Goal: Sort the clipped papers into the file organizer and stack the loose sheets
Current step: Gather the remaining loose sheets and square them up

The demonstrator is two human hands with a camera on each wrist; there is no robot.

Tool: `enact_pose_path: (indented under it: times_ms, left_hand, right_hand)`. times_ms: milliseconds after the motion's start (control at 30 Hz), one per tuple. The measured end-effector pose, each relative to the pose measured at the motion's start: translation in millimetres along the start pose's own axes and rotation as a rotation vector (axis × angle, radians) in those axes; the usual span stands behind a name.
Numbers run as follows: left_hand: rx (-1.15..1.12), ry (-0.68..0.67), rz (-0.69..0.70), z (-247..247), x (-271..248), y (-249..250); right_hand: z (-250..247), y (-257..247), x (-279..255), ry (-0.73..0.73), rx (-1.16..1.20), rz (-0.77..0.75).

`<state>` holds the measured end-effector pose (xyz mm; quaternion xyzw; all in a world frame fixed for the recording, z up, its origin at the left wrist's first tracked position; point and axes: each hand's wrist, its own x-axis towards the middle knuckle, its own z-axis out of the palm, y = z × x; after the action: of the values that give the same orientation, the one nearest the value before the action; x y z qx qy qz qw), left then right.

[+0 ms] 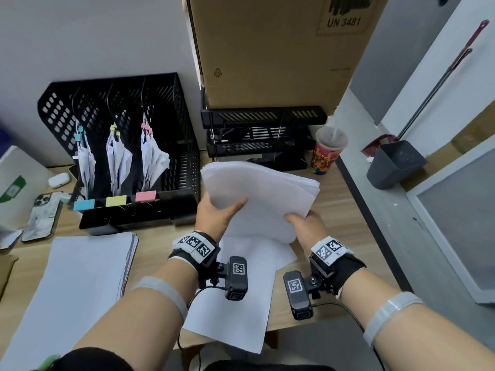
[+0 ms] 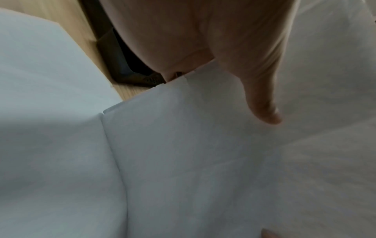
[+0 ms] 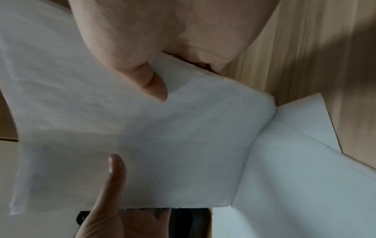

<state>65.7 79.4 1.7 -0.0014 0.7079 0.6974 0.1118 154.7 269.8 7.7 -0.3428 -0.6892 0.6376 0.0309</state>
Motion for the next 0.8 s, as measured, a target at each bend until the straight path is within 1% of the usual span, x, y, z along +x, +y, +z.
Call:
enact_pose_path:
  times_ms: [33, 100, 167, 200, 333, 400, 433, 500, 600, 700, 733, 800]
  left_hand:
    - [0.024, -0.008, -0.007, -2, 1, -3]
    - [0.049, -0.022, 0.002, -7, 2, -2]
    - [0.013, -0.039, 0.011, -13, 0, 3]
    - [0.001, -0.041, 0.018, -18, -2, 8]
    - [0.089, 0.008, 0.005, -59, -8, 25]
    - [0.177, 0.027, -0.010, -92, -12, 28]
    - [0.210, 0.009, -0.028, -110, -16, 28]
    - [0.243, -0.035, -0.080, -145, -26, 23]
    - [0.284, -0.020, -0.163, -205, -43, 9]
    - [0.488, 0.013, -0.216, -269, -58, 0]
    - [0.551, 0.024, -0.236, -289, -63, -3]
    - [0.646, 0.059, -0.271, -330, -71, -12]
  right_hand:
    - [0, 1, 0, 0.010, -0.006, 0.007]
    - [0, 0, -1, 0.035, -0.046, -0.030]
    - [0, -3, 0, 0.063, -0.068, -0.073]
    - [3, -5, 1, 0.051, -0.073, -0.084]
    - [30, -20, -9, -0.130, -0.181, -0.111]
    - [50, -31, -20, -0.149, -0.209, -0.168]
    - [61, -34, -25, -0.159, -0.202, -0.197]
    - [88, -38, -38, -0.205, -0.209, -0.197]
    - [136, -31, -64, -0.365, -0.258, -0.130]
    - [186, -16, -93, -0.584, -0.369, -0.069]
    - [203, -10, -101, -0.635, -0.390, -0.064]
    - [237, 0, -118, -0.683, -0.438, -0.065]
